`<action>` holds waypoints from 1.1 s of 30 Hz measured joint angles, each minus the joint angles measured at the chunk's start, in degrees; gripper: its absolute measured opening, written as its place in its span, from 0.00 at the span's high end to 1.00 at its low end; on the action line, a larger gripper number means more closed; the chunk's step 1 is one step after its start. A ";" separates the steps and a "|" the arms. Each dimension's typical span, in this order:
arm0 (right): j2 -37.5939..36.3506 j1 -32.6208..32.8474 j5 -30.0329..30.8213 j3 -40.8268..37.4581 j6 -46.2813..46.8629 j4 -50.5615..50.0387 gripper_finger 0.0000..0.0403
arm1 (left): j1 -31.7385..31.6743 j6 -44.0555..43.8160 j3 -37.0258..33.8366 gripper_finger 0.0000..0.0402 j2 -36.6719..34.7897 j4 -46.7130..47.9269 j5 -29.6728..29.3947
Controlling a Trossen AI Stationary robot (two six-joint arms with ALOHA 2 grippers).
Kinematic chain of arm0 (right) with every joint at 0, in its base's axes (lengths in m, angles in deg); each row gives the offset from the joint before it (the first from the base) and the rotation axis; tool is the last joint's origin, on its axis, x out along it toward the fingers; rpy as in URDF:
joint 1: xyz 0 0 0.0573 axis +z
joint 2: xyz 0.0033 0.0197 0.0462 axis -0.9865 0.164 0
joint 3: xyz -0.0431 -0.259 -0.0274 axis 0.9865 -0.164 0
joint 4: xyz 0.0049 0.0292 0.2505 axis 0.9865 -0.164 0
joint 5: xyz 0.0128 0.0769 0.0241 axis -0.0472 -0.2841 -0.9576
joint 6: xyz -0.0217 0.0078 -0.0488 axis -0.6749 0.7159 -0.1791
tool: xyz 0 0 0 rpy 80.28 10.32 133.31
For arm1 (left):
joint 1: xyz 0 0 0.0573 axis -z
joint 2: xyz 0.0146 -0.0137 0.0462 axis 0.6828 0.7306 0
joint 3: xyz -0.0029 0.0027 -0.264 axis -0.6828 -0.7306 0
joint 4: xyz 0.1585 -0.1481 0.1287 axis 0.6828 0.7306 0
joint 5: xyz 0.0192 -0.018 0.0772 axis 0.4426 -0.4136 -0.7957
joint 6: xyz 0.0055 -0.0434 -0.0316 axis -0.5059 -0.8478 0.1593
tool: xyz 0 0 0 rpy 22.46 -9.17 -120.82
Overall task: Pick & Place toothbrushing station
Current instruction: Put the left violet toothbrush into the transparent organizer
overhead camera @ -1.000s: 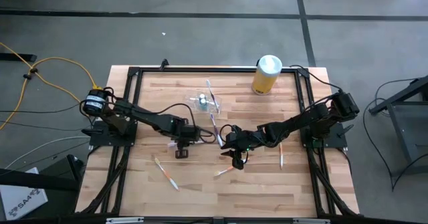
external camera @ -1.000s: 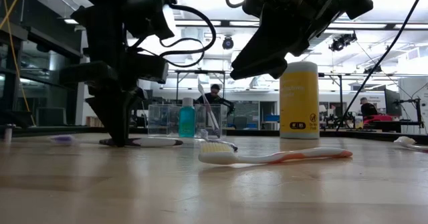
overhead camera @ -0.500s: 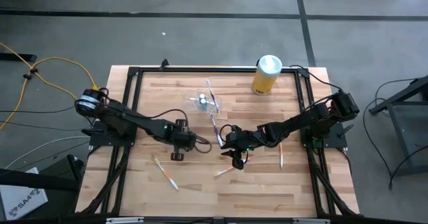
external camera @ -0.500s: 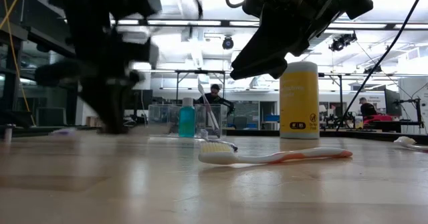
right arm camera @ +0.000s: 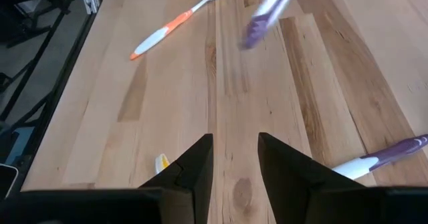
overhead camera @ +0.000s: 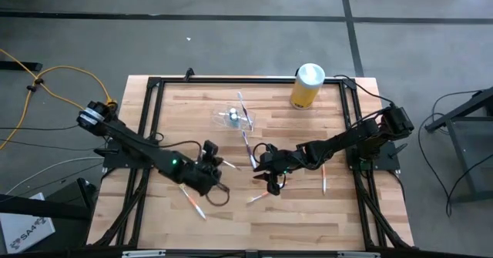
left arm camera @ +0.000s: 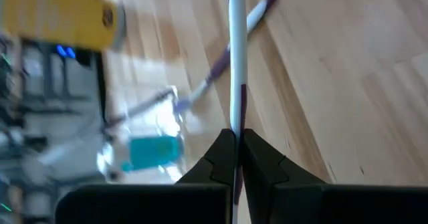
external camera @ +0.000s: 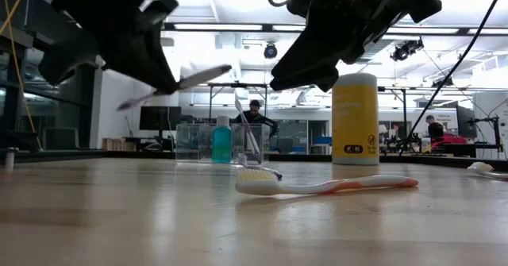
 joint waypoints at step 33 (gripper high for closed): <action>0.00 -14.77 -44.27 0.02 16.99 20.39 0.73 | 8.17 71.74 0.20 0.99 3.16 -33.88 4.01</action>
